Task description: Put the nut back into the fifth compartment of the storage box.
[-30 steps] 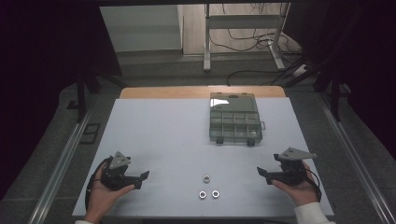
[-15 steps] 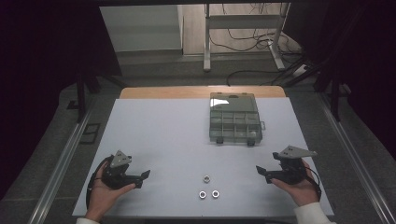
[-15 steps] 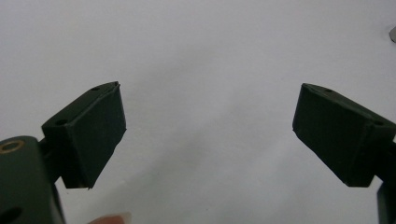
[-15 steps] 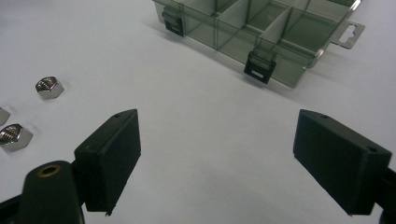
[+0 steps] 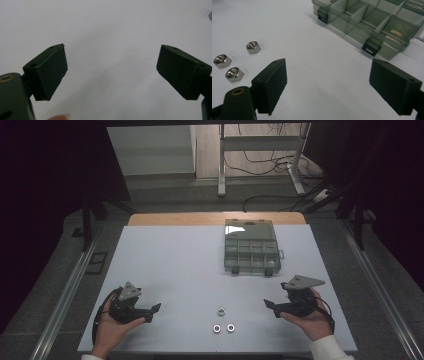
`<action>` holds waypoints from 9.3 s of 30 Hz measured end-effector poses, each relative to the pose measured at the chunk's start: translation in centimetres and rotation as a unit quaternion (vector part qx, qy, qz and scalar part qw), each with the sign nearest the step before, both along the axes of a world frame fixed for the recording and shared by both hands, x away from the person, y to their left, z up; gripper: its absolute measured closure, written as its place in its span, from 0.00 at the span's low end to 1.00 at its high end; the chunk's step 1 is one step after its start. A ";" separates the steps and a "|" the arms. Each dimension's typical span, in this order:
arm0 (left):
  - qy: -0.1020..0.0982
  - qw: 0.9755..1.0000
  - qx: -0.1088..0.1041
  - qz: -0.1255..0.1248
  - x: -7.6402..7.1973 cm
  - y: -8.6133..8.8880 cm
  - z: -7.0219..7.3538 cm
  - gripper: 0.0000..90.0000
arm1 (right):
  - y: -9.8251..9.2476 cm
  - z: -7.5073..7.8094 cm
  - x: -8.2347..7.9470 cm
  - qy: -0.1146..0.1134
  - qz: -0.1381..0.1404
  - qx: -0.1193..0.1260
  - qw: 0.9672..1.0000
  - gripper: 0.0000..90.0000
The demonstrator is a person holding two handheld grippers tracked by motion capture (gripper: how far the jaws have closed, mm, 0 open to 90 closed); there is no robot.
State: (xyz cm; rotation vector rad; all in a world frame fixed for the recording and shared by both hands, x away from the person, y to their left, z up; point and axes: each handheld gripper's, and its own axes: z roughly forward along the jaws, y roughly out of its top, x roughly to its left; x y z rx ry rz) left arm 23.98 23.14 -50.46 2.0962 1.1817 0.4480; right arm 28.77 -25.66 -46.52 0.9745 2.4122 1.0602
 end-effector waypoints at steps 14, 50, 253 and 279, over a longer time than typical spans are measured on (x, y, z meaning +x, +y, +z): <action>-0.002 1.000 0.010 -0.008 0.1 -0.3 0.0 0.11 | 2.5 0.0 -0.1 0.007 0.019 -0.032 0.999 0.17; -0.001 1.000 0.015 -0.017 0.5 -0.9 0.0 0.11 | 11.3 -0.6 0.3 0.039 0.136 -0.095 0.985 0.16; -0.001 0.999 0.021 -0.043 0.9 -1.2 0.0 0.12 | 13.9 2.6 14.6 0.094 -0.002 -0.103 0.990 0.15; 0.003 0.999 0.020 -0.040 0.8 -1.1 -0.1 0.12 | 12.5 2.6 6.8 0.073 0.081 -0.078 0.991 0.15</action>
